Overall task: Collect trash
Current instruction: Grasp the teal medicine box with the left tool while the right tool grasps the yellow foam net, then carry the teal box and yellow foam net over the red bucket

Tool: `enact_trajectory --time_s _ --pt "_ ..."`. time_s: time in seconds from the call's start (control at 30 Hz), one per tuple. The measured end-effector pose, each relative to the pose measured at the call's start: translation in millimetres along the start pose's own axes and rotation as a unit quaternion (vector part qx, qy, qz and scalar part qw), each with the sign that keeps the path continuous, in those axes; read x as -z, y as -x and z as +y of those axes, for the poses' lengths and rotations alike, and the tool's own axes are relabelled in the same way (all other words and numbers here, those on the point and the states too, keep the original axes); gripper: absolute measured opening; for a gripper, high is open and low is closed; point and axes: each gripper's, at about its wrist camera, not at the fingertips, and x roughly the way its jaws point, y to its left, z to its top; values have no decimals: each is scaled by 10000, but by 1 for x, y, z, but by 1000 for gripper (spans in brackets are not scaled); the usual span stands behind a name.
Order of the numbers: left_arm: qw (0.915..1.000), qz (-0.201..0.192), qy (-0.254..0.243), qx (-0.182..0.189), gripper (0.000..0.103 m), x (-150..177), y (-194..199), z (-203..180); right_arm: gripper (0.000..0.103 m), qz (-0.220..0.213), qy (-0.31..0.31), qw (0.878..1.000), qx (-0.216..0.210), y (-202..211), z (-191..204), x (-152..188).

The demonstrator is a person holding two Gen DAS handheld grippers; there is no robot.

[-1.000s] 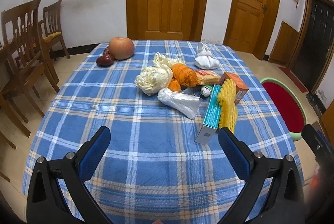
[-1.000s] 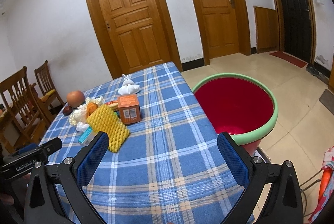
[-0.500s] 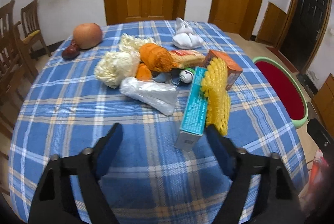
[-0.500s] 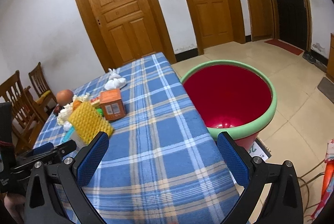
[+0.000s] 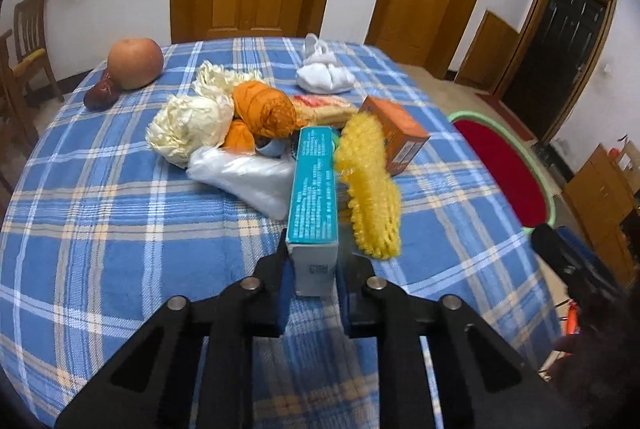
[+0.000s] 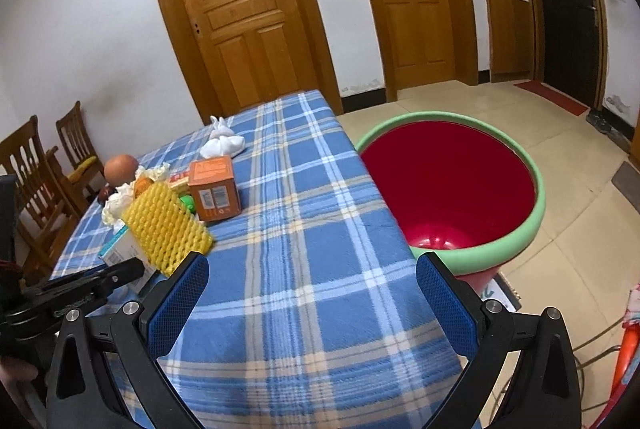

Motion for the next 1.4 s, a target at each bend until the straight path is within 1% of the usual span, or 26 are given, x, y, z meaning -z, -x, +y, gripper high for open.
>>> enact_trajectory --time_s 0.17,0.23,0.3,0.37,0.53,0.73,0.8,0.87,0.9,0.93,0.97,1.03,1.07,1.1,1.13,1.17,1.3,1.33,1.37,1.4 --pt "9994 -281 176 122 17 -4 25 13 103 -26 68 9999 -73 -3 10 -4" --pt "9988 -382 256 159 17 -6 33 19 103 79 166 9998 -118 -5 17 -5" --pt "9981 -504 299 176 17 -9 41 25 103 241 230 9991 -264 -9 27 -5" --pt "9976 -611 295 169 17 -13 46 32 103 314 315 9984 -352 -10 35 -6" --pt "9962 -818 266 104 17 -19 52 51 103 425 535 9972 -298 -18 60 -7" --pt "9960 -796 391 69 17 -22 43 81 103 736 514 9958 -151 -42 80 -5" --pt "9962 -716 476 138 17 -23 37 91 98 864 426 9953 -137 -48 85 -4" --pt "9961 -641 539 285 17 -23 33 97 87 979 415 9943 9 -57 91 -4" --pt "9961 -606 538 357 17 -24 31 99 83 1015 466 9937 134 -62 94 -4" --pt "9961 -591 516 404 17 -24 31 99 78 1046 467 9933 181 -65 96 -4" --pt "9961 -583 486 442 17 -25 31 98 76 1080 449 9929 199 -68 98 -4" --pt "9961 -585 415 512 17 -26 29 96 76 1141 430 9924 191 -73 103 -3" --pt "9960 -587 400 544 17 -26 29 96 72 1169 437 9920 197 -76 106 -3" --pt "9958 -581 402 582 17 -26 29 95 67 1201 454 9915 189 -79 108 -2" --pt "9956 -576 406 611 17 -26 29 95 56 1269 483 9906 179 -82 111 -1" --pt "9954 -574 409 642 17 -25 29 94 54 1338 486 9897 168 -86 112 1" --pt "9948 -637 436 671 17 -23 33 91 52 1327 453 9900 167 -87 113 1" --pt "9946 -659 443 675 17 -22 35 90 46 1334 439 9900 144 -86 114 1" --pt "9944 -679 448 675 17 -22 37 89 37 1330 417 9902 74 -85 114 2" --pt "9944 -691 447 665 17 -21 39 87 33 1329 400 9903 2 -85 114 2"
